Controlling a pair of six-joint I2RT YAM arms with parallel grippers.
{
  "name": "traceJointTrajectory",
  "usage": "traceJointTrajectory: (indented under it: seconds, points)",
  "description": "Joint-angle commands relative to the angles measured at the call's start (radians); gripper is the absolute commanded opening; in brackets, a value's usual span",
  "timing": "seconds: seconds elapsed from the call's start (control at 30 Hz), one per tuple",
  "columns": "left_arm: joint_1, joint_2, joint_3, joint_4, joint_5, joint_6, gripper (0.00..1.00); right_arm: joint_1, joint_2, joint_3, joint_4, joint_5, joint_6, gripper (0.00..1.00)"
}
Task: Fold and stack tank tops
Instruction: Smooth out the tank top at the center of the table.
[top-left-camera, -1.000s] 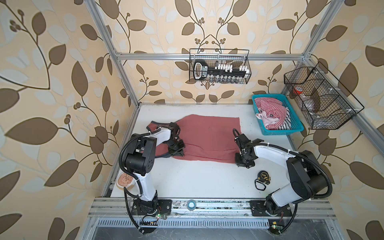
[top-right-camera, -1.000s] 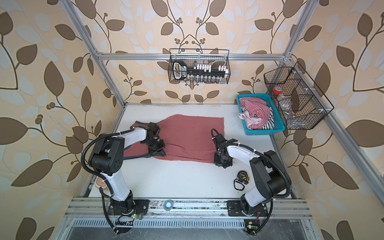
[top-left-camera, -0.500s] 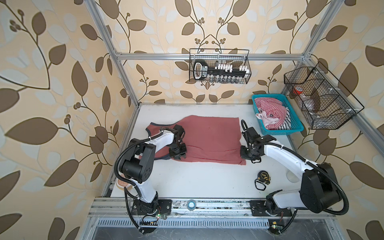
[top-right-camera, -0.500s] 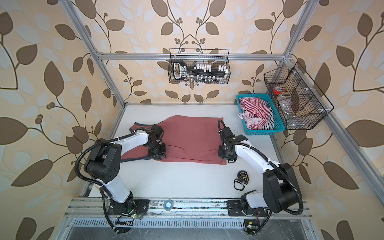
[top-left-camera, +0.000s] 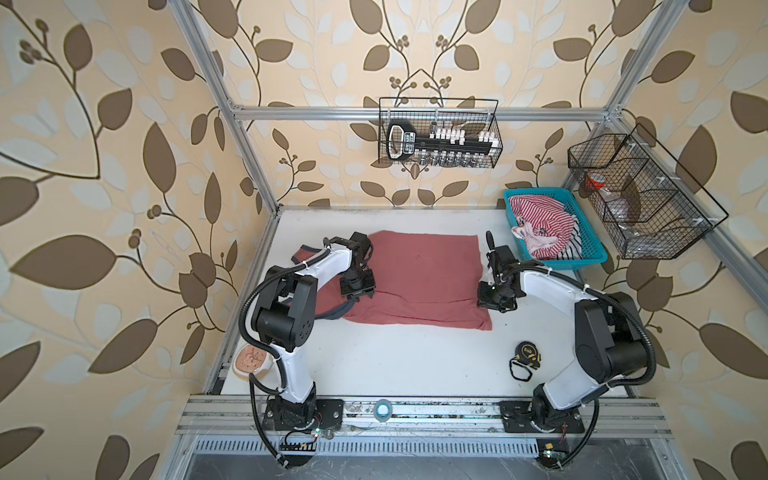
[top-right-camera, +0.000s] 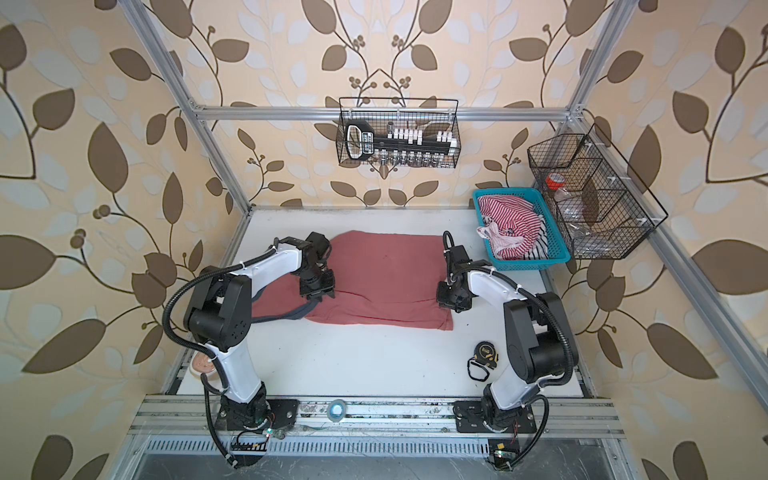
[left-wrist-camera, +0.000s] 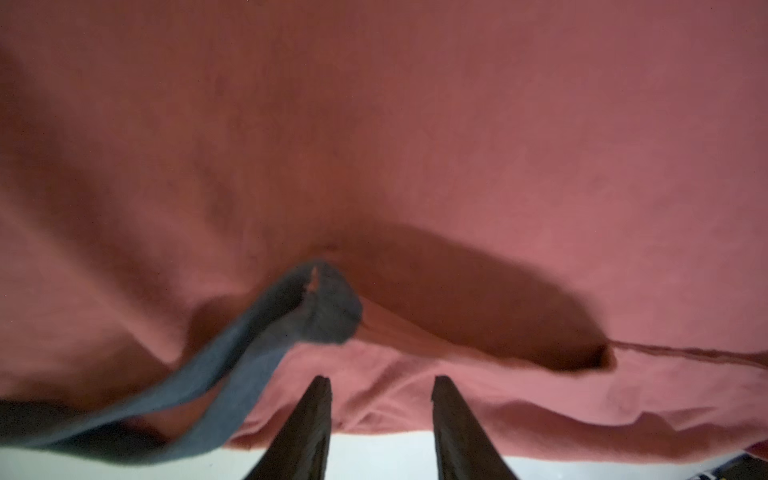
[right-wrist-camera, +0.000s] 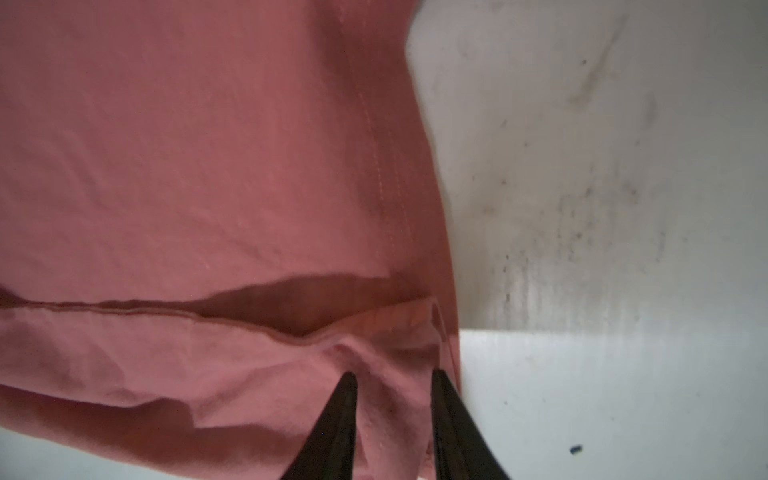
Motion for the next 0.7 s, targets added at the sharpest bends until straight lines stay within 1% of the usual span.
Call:
traceJointTrajectory:
  seconds: [0.0,0.03,0.1,0.13,0.3,0.5,0.6,0.67]
  points:
    - [0.025,0.03,0.023,-0.013,-0.013,0.007,0.36,-0.006,0.042,0.034,0.034,-0.052,-0.028,0.2]
    - [0.03,0.038,0.022,-0.01,-0.018,0.005,0.34,-0.006,0.049,0.036,0.036,-0.053,-0.028,0.16]
    - [0.046,0.047,0.012,-0.004,-0.026,-0.003,0.29,-0.009,0.055,0.037,0.039,-0.053,-0.029,0.04]
    - [0.054,0.046,0.005,0.001,-0.028,-0.006,0.28,-0.011,0.056,0.036,0.039,-0.052,-0.029,0.0]
    - [0.091,0.056,-0.028,0.01,-0.045,-0.014,0.27,-0.034,0.061,0.03,0.035,-0.033,-0.04,0.0]
    - [0.093,0.069,-0.072,0.018,-0.026,-0.021,0.27,-0.059,0.06,0.012,0.033,-0.026,-0.05,0.0]
    - [0.091,0.025,-0.085,0.021,0.007,-0.026,0.31,-0.061,0.046,0.024,0.024,-0.038,-0.054,0.0]
    - [0.091,-0.016,-0.059,-0.002,0.01,-0.024,0.34,-0.062,0.024,0.047,0.022,-0.051,-0.052,0.01]
